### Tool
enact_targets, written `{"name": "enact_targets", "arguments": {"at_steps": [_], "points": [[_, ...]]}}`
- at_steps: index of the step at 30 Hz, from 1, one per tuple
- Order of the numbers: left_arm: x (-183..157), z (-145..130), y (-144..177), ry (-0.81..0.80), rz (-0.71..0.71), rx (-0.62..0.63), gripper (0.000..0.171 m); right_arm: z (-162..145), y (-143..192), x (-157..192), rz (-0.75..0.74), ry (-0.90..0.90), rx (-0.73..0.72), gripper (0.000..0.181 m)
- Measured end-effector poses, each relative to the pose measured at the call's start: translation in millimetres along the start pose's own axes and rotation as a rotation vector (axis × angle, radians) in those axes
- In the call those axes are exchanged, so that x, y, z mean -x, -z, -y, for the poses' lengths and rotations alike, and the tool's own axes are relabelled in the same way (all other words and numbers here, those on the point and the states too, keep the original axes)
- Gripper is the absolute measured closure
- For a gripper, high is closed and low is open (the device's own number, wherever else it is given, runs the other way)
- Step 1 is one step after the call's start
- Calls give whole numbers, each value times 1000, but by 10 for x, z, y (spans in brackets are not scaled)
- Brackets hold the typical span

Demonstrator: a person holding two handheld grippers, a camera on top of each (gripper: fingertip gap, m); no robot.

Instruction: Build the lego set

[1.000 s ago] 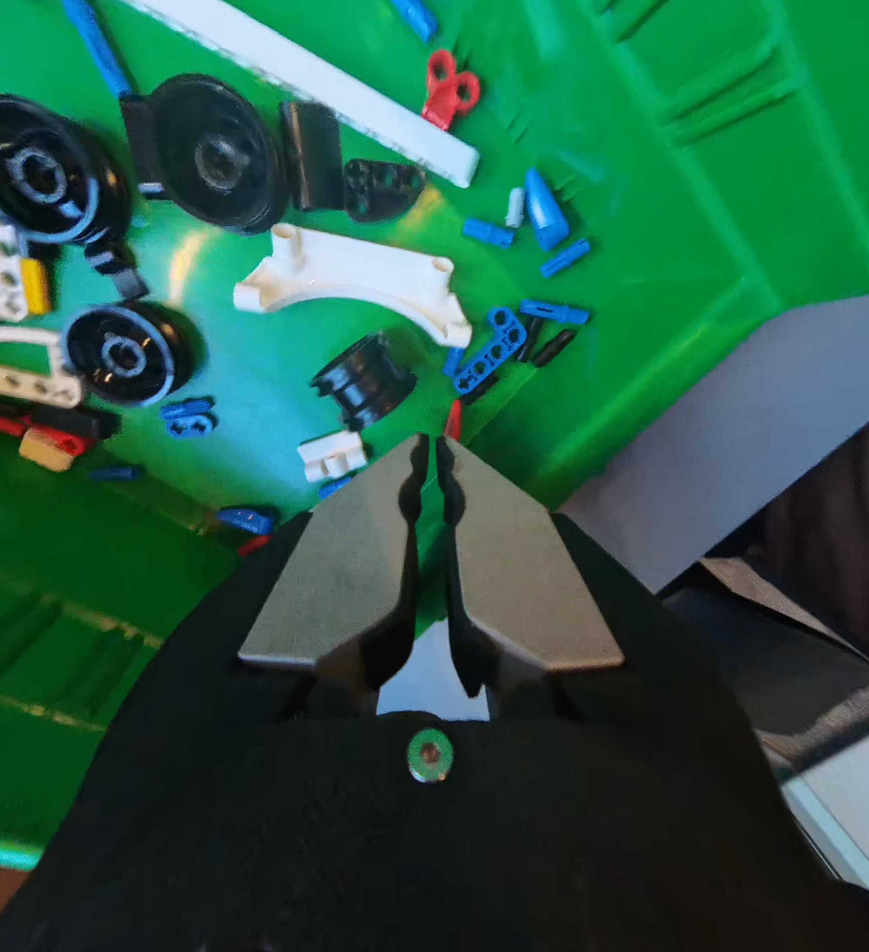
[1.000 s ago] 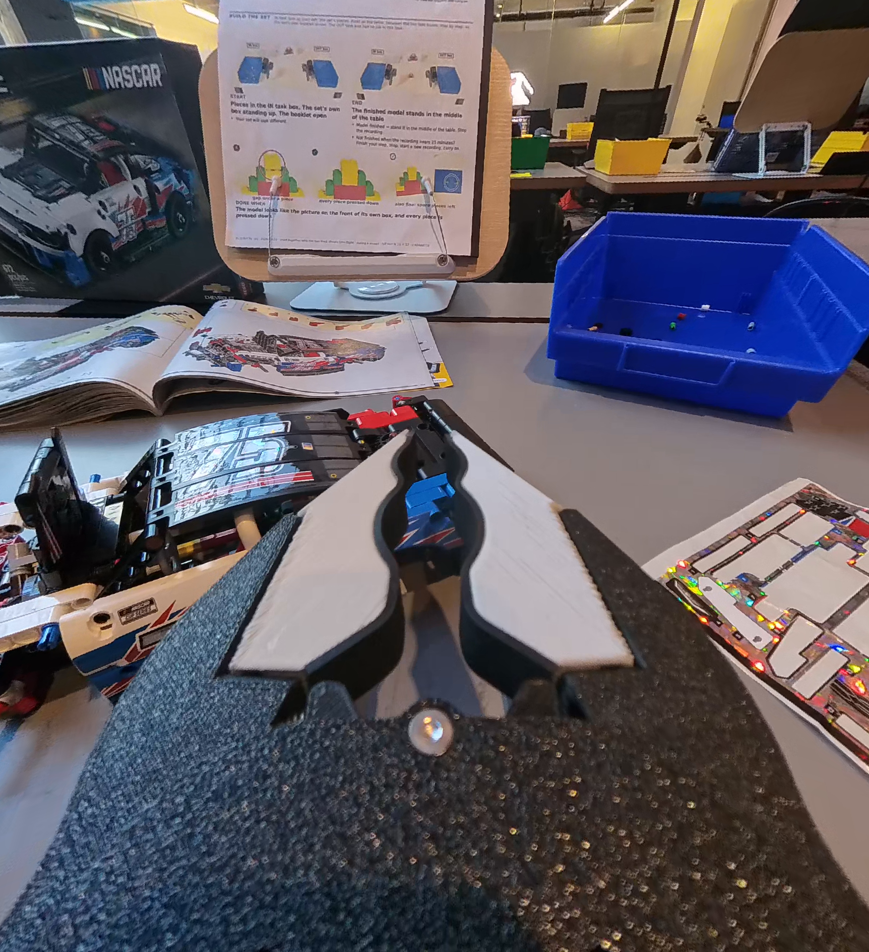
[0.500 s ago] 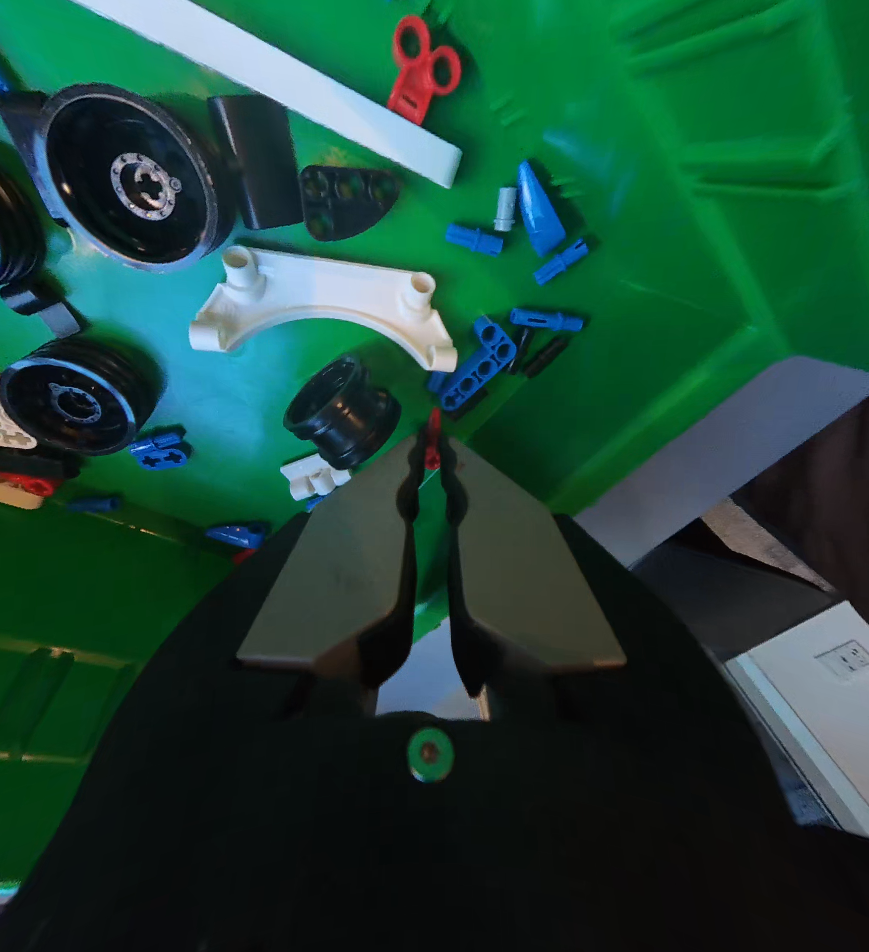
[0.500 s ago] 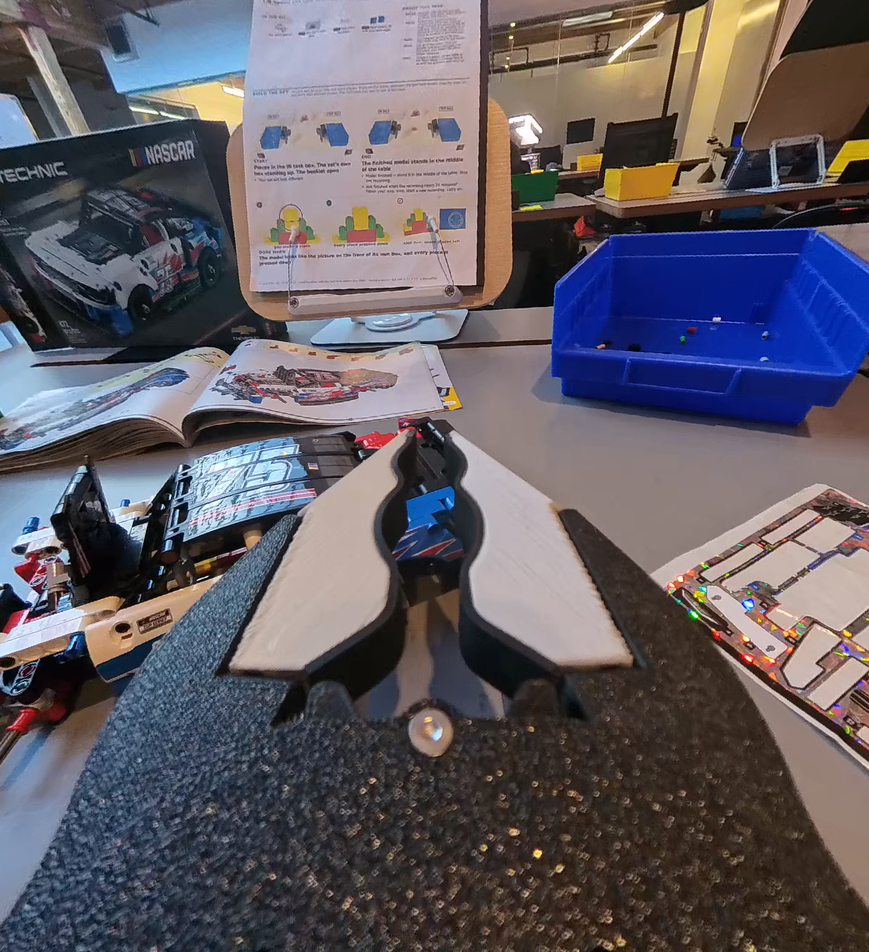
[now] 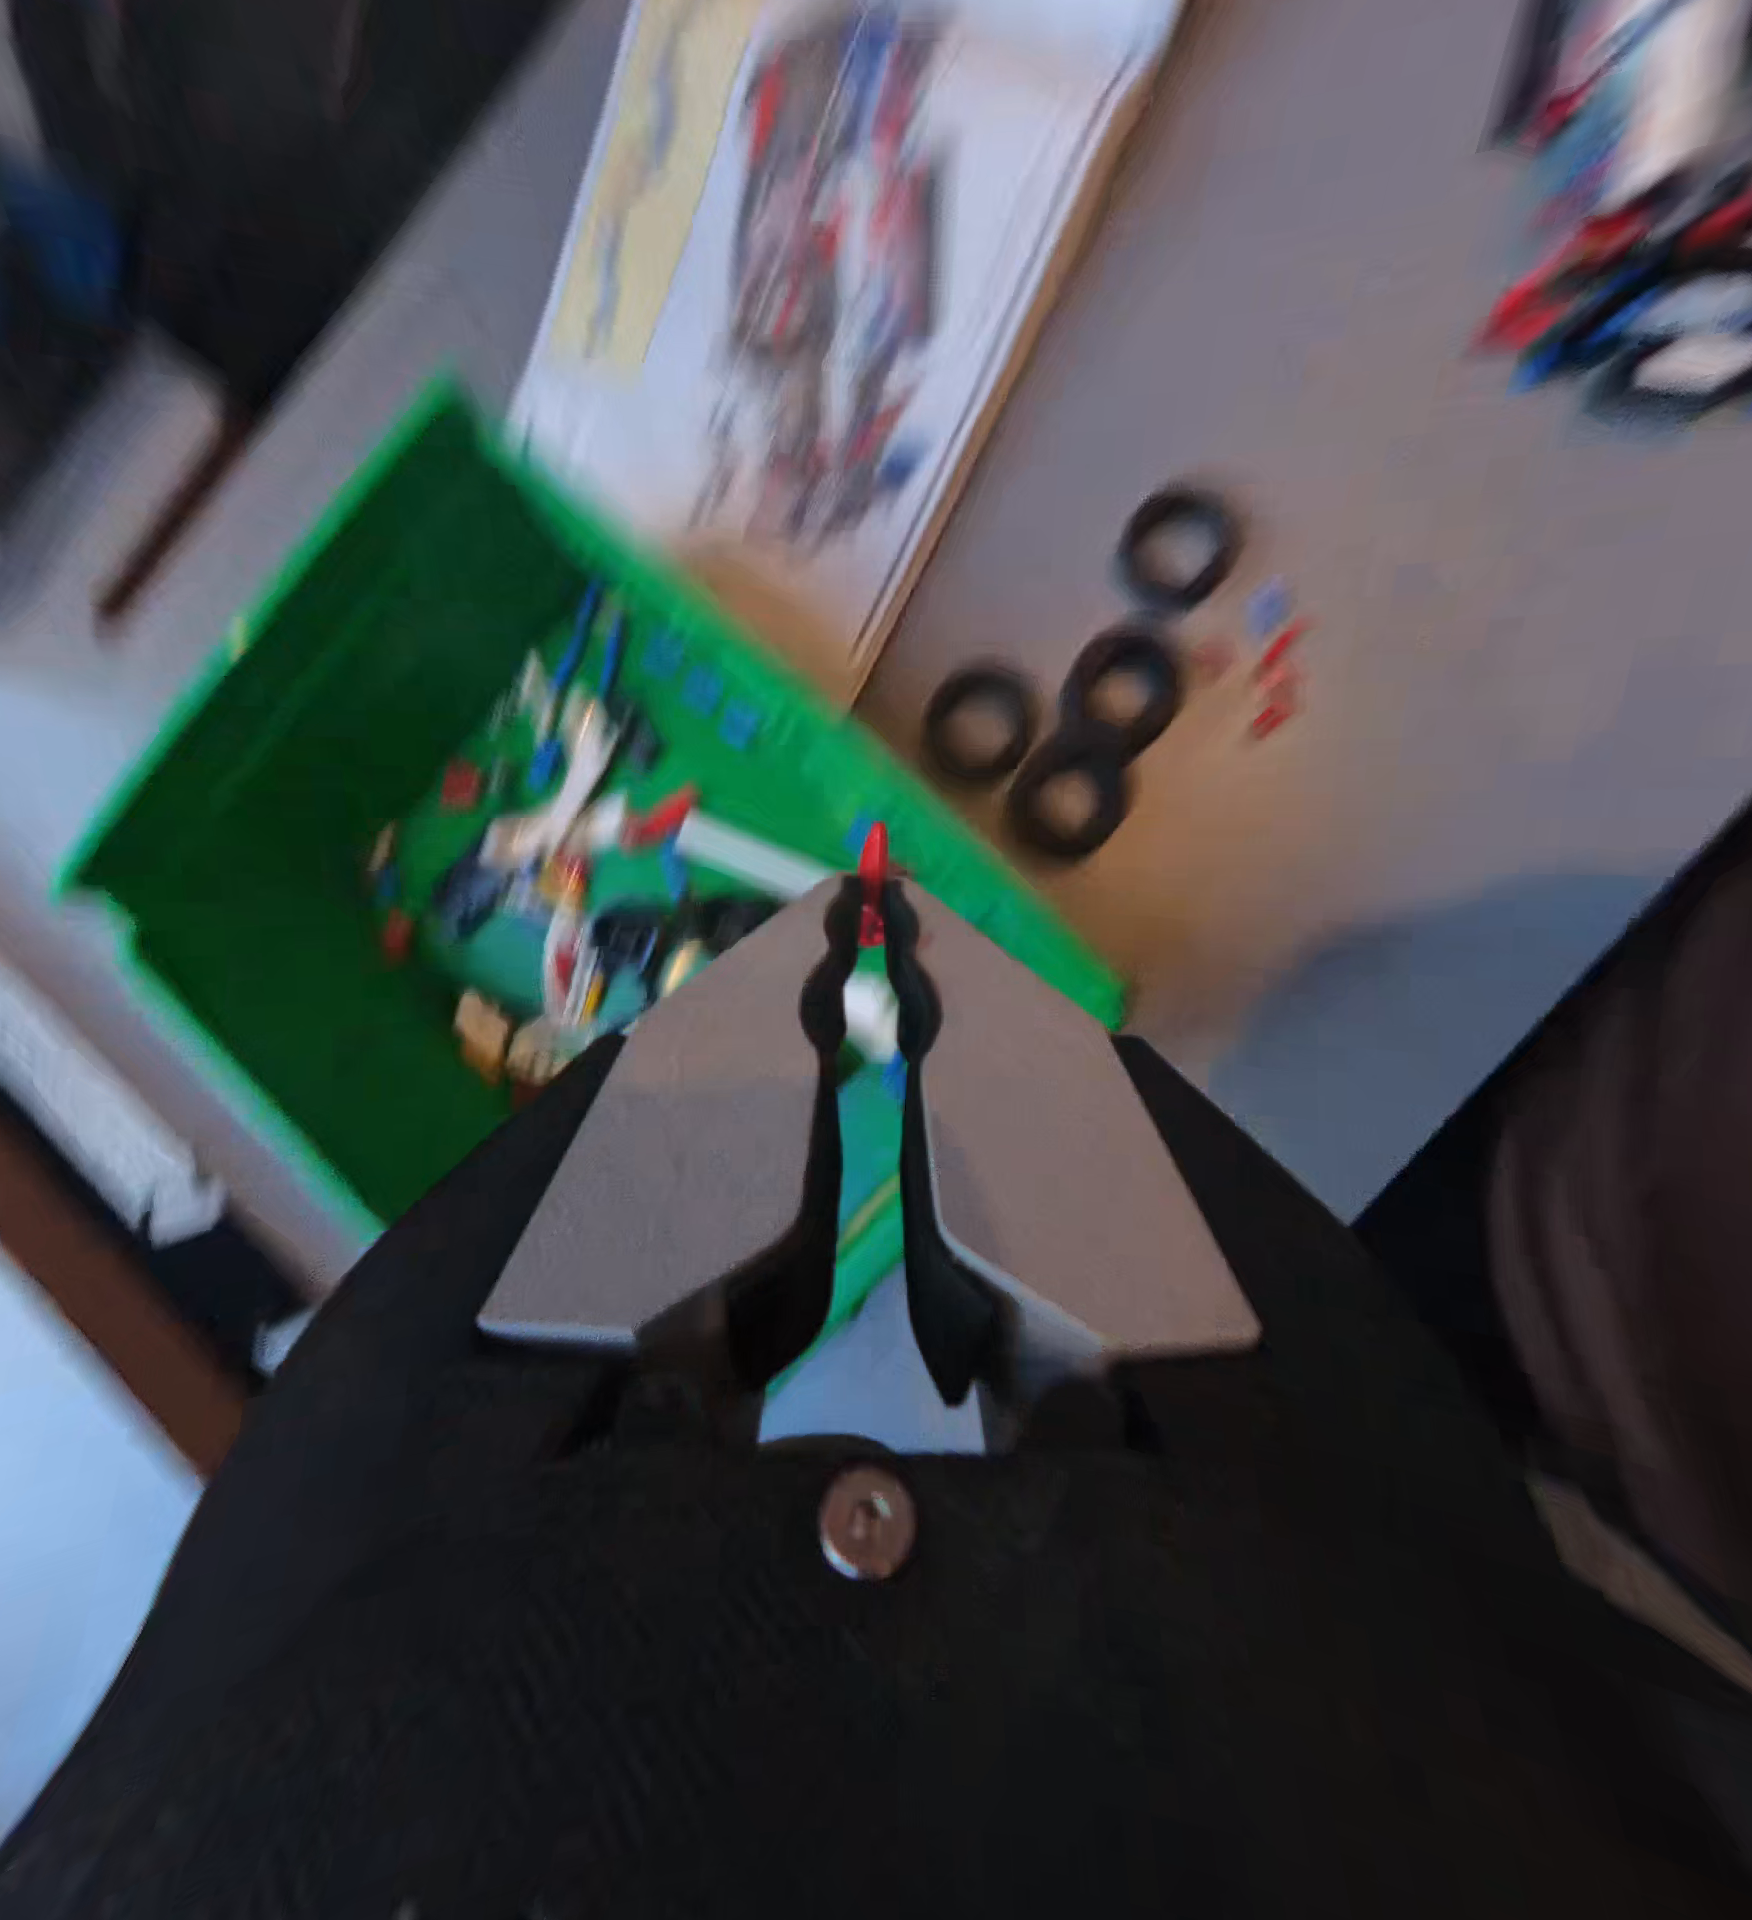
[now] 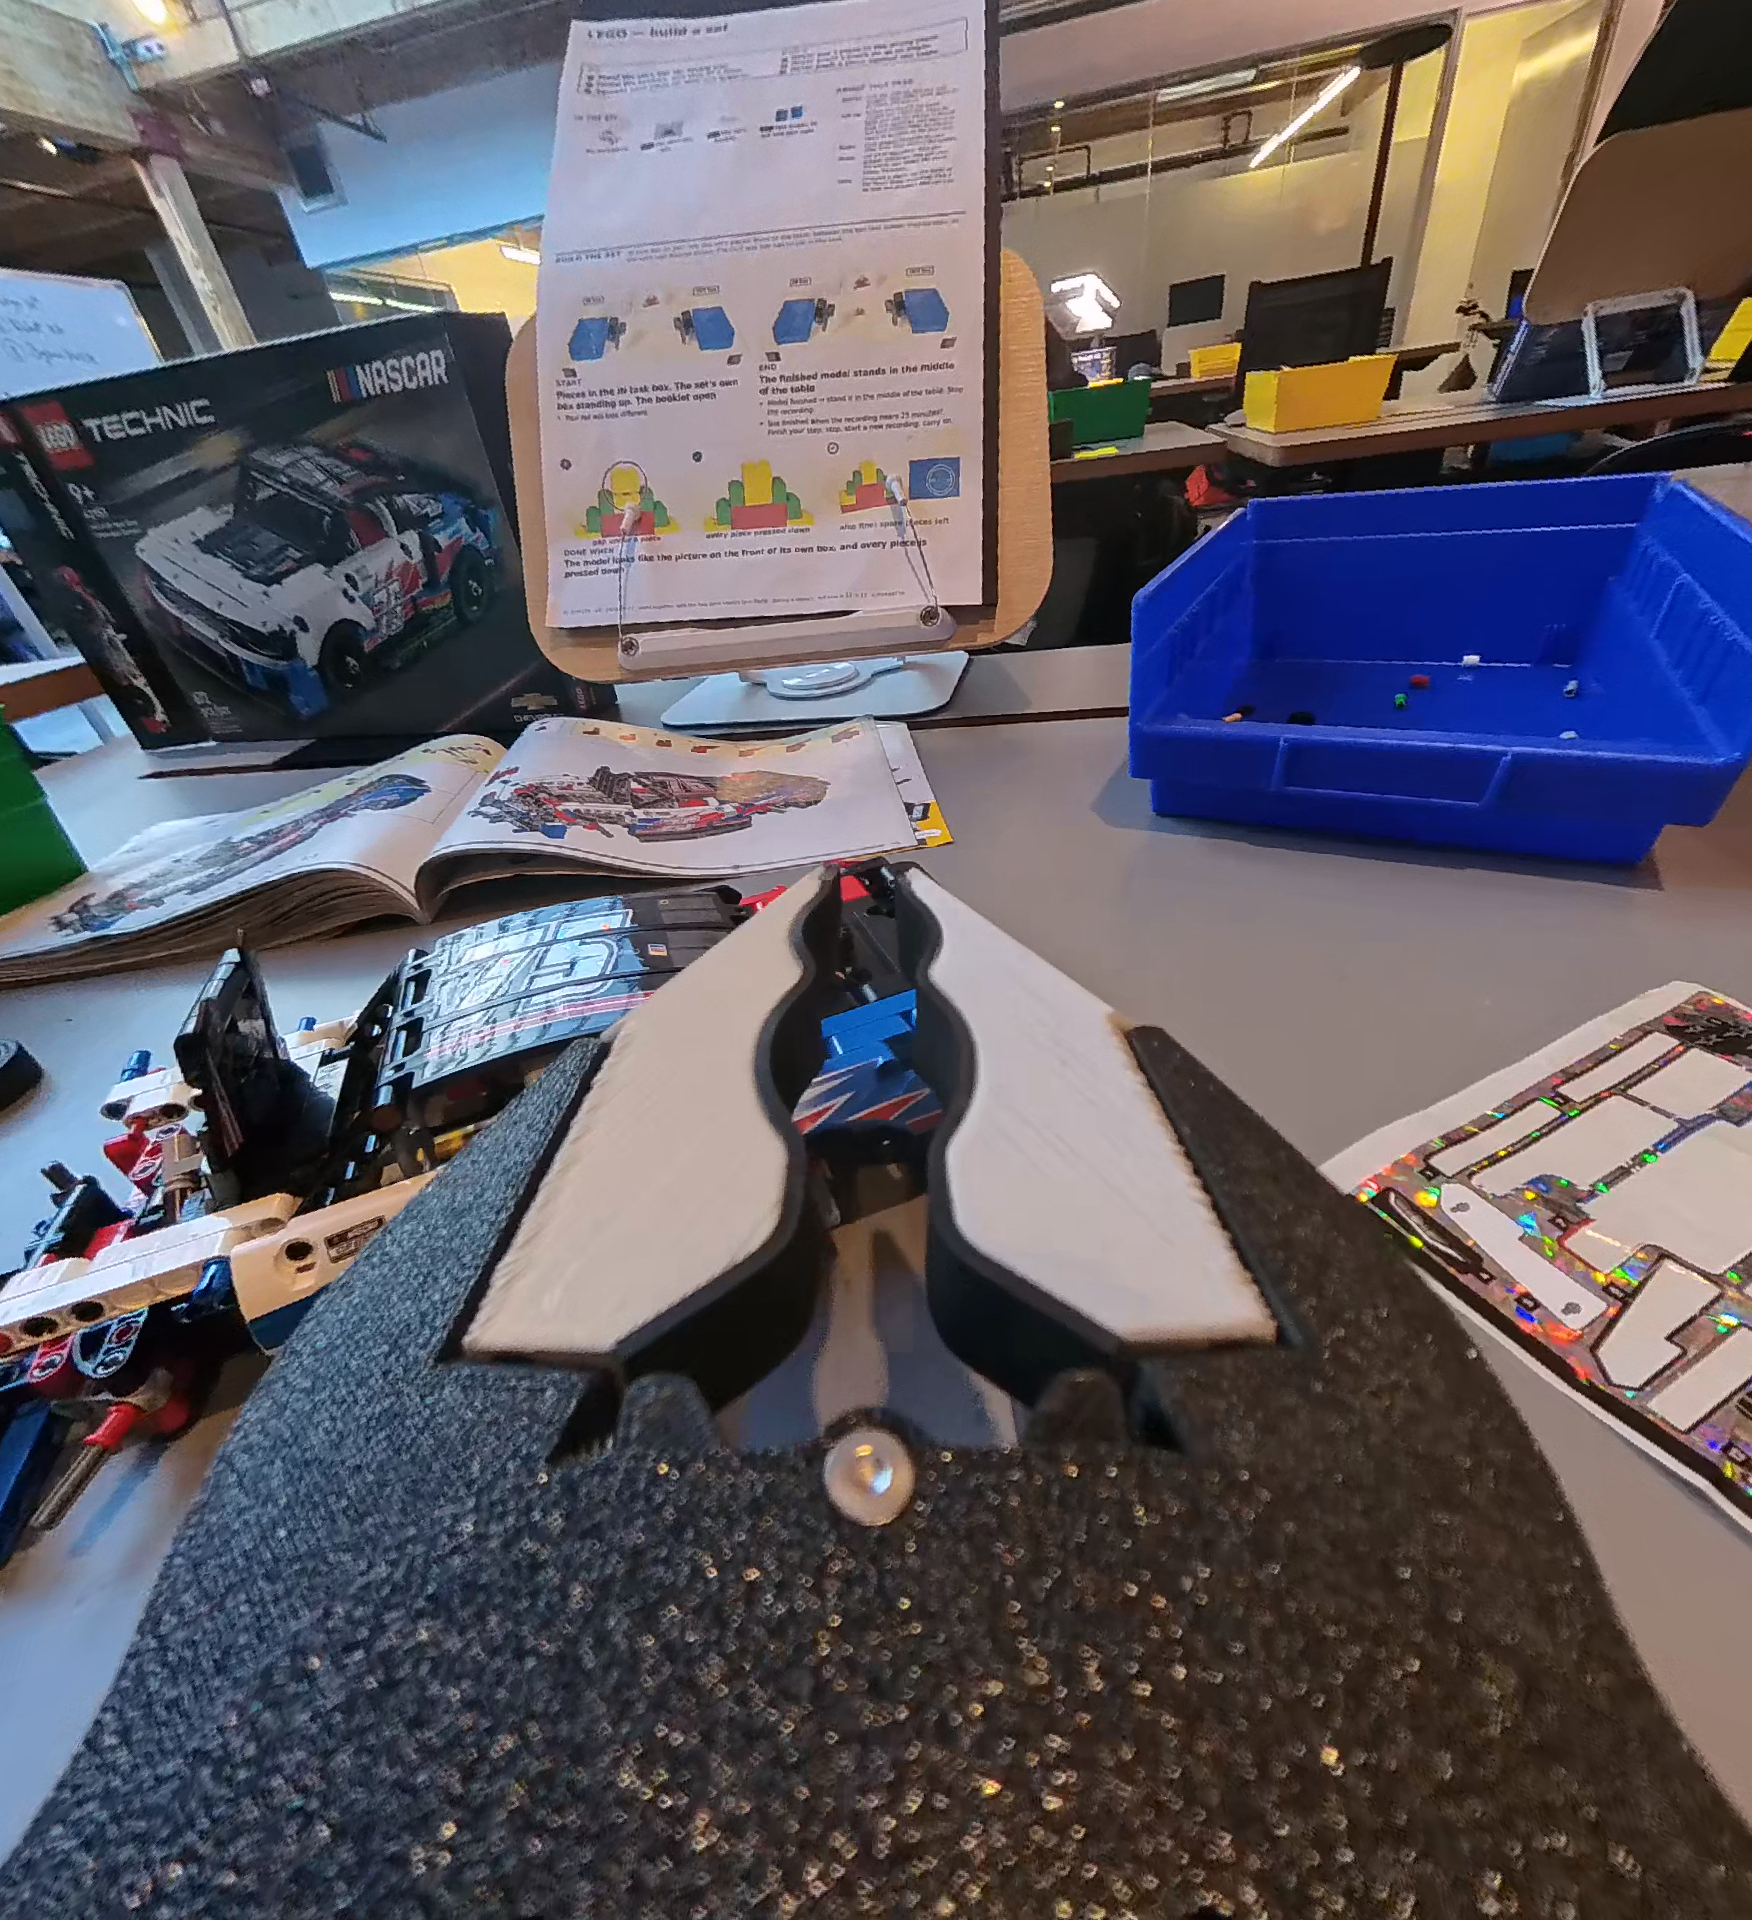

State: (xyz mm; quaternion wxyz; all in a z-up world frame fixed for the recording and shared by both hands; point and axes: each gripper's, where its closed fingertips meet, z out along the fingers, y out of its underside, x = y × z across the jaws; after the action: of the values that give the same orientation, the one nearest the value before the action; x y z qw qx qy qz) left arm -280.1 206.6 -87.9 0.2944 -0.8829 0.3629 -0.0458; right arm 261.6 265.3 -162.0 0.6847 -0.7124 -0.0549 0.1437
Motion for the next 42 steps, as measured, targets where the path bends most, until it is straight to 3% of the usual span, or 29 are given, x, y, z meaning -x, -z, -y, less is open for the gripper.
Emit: {"name": "enact_targets", "arguments": {"at_steps": [3, 5, 7, 11, 15, 20, 23, 25, 27, 29, 31, 34, 37, 39, 42], "points": [[-801, 605, -186, -124, -166, -212, 171, -1, -1, -14, 1, -13, 1, 172], [-1434, 720, -496, -167, -350, -206, 171, -1, -8, -12, 1, -8, 1, 172], [-1828, 625, -902, -223, -404, -126, 171, -2, -8, 3, 4, 2, 1, 172], [-1916, 248, -1607, -247, -310, 65, 170, 4, 5, 30, 13, 14, -4, 172], [-1790, 7, -1881, -270, -199, 159, 170, 3, 23, 36, 14, 19, -5, 172], [-1776, 10, -1915, -266, -179, 132, 161, 0, 33, 30, 8, 21, -3, 172], [-1753, 96, -1707, -211, -218, 67, 153, -13, 32, 8, -16, 62, 15, 172], [-1656, 202, -1394, -177, -221, -41, 157, 38, 64, -1, -45, 117, 22, 172], [-1327, 237, -1022, -136, -141, -140, 163, 168, 91, 85, -32, 141, 10, 168], [-806, 112, -691, -62, -27, -169, 164, 307, 82, 215, -27, 147, 16, 157], [-302, -184, -514, 31, 37, -106, 156, 505, 45, 465, 0, 164, -2, 148], [437, -695, -576, 93, 153, 64, 146, 731, -86, 1187, 170, 168, -12, 145], [790, -985, -864, 164, 95, 166, 148, 761, -190, 2029, 371, 176, 3, 144], [837, -1032, -1063, 191, 10, 198, 146, 696, -216, 2599, 522, 150, 36, 144], [963, -875, -1249, 134, -14, 168, 148, 467, -196, 3380, 750, 127, 130, 143]]}}
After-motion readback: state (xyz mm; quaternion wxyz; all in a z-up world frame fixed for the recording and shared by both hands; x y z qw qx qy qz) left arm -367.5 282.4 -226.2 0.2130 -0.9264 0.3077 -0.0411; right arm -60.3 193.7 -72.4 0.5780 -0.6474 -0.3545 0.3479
